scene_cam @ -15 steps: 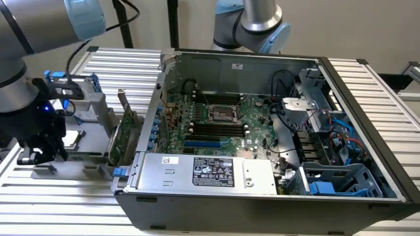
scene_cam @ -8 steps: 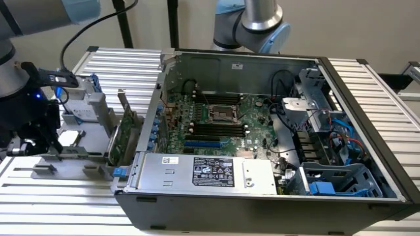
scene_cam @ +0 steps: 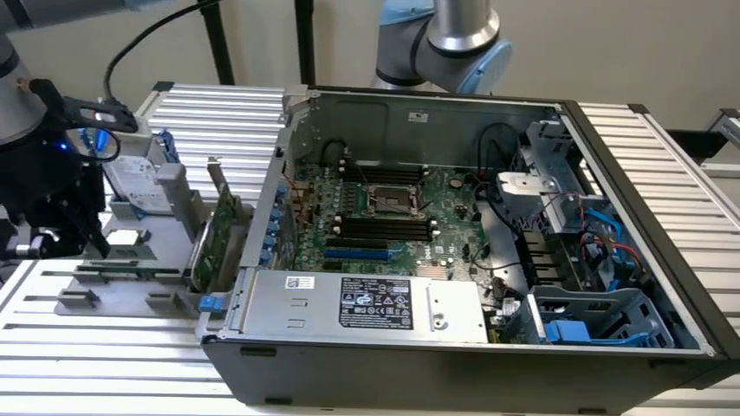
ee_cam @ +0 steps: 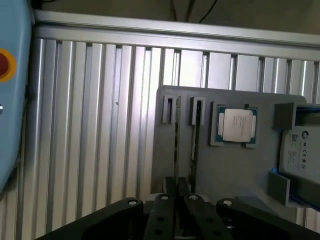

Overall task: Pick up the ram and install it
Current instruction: 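Pick up the ram and move it above insertion slot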

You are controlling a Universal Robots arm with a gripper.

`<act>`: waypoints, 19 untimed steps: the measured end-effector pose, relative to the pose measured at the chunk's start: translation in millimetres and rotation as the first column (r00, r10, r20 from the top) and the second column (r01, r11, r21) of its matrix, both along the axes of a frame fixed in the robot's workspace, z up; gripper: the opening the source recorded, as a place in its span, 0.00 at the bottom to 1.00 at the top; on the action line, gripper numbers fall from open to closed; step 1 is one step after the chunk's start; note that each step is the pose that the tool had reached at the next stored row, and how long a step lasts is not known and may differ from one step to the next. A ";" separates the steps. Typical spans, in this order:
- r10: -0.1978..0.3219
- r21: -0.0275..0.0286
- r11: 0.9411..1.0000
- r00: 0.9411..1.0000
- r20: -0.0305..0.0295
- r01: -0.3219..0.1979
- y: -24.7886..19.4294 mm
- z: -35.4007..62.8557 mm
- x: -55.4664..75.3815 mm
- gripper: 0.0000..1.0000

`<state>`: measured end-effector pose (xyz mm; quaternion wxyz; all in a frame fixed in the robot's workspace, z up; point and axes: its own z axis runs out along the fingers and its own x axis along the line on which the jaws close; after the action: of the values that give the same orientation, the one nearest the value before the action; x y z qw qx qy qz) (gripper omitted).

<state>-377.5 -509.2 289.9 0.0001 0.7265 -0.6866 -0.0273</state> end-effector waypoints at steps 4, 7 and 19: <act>0.000 0.009 1.000 1.000 0.000 0.000 0.0 10.9 12.7 0.00; 0.000 0.016 1.000 1.000 0.000 0.000 0.0 18.8 23.3 0.00; 0.002 0.051 0.999 1.000 0.000 -0.002 0.0 50.6 73.1 0.00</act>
<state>-304.5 -509.2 340.5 -0.0182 0.7270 -0.6849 -0.0447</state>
